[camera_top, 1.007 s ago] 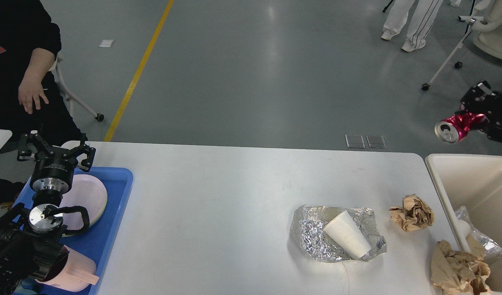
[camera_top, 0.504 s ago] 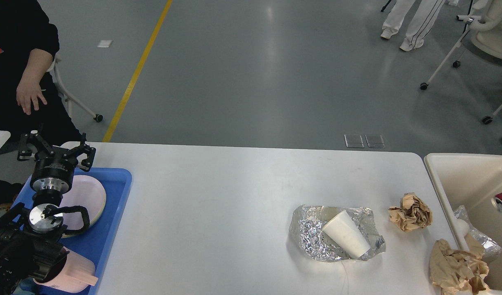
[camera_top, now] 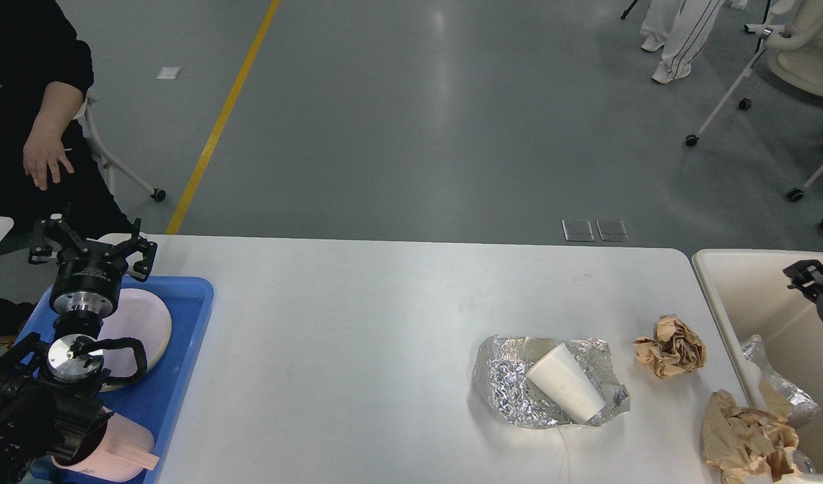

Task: Tidy desktop
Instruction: 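Bring the right gripper back over the brown paper scraps, then lower the right gripper onto the brown paper scrap and grasp it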

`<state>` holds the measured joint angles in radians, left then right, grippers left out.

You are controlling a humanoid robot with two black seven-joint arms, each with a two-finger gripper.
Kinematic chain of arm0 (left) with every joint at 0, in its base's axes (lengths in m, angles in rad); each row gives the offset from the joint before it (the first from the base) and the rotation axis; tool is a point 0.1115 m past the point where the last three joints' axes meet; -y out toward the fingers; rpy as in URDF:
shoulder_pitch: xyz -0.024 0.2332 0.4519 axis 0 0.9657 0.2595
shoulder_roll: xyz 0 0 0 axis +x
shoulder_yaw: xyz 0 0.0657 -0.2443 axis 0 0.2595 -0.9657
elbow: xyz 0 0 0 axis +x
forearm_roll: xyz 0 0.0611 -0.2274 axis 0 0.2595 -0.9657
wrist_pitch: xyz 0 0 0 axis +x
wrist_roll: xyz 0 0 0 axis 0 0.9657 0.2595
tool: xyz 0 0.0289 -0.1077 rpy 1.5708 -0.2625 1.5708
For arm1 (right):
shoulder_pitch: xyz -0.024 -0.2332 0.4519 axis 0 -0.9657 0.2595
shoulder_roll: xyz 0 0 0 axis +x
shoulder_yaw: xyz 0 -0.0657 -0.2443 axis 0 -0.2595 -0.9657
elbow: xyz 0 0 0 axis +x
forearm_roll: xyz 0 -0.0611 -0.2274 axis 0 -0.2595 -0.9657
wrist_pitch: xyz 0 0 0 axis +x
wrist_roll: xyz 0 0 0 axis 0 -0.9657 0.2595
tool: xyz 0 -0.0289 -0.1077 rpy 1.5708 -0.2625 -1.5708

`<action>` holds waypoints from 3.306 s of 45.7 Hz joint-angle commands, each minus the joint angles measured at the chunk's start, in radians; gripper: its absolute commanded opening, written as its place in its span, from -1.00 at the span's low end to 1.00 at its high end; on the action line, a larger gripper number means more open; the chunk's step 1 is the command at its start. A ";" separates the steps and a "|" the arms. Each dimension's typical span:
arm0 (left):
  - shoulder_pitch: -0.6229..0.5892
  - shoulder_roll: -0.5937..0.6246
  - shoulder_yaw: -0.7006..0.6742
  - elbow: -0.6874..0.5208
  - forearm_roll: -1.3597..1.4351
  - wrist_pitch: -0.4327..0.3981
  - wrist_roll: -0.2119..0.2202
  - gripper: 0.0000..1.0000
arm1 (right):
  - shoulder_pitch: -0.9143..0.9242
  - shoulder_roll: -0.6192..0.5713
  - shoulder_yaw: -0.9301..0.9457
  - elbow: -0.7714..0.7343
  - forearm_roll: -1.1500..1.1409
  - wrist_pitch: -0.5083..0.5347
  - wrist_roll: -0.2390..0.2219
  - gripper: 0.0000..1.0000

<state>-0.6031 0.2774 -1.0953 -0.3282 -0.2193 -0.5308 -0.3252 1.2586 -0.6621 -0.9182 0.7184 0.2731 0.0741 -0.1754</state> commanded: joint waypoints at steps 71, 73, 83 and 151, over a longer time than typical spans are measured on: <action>0.000 0.000 0.000 0.000 0.000 0.000 0.000 0.93 | 0.292 0.231 -0.311 0.246 -0.049 0.258 -0.021 1.00; 0.000 0.000 0.000 0.000 0.000 0.000 0.000 0.93 | 0.253 0.231 -0.301 0.242 -0.049 0.224 -0.021 1.00; 0.000 0.000 0.000 0.000 0.000 0.000 0.000 0.93 | 0.110 0.236 -0.235 0.162 -0.048 0.182 -0.021 1.00; 0.000 0.000 0.000 0.000 0.000 0.000 0.000 0.93 | -0.208 0.358 -0.061 -0.080 -0.048 -0.143 -0.022 0.12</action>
<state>-0.6030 0.2774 -1.0953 -0.3282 -0.2193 -0.5307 -0.3252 1.0579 -0.3067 -0.9784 0.6361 0.2241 -0.0436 -0.1979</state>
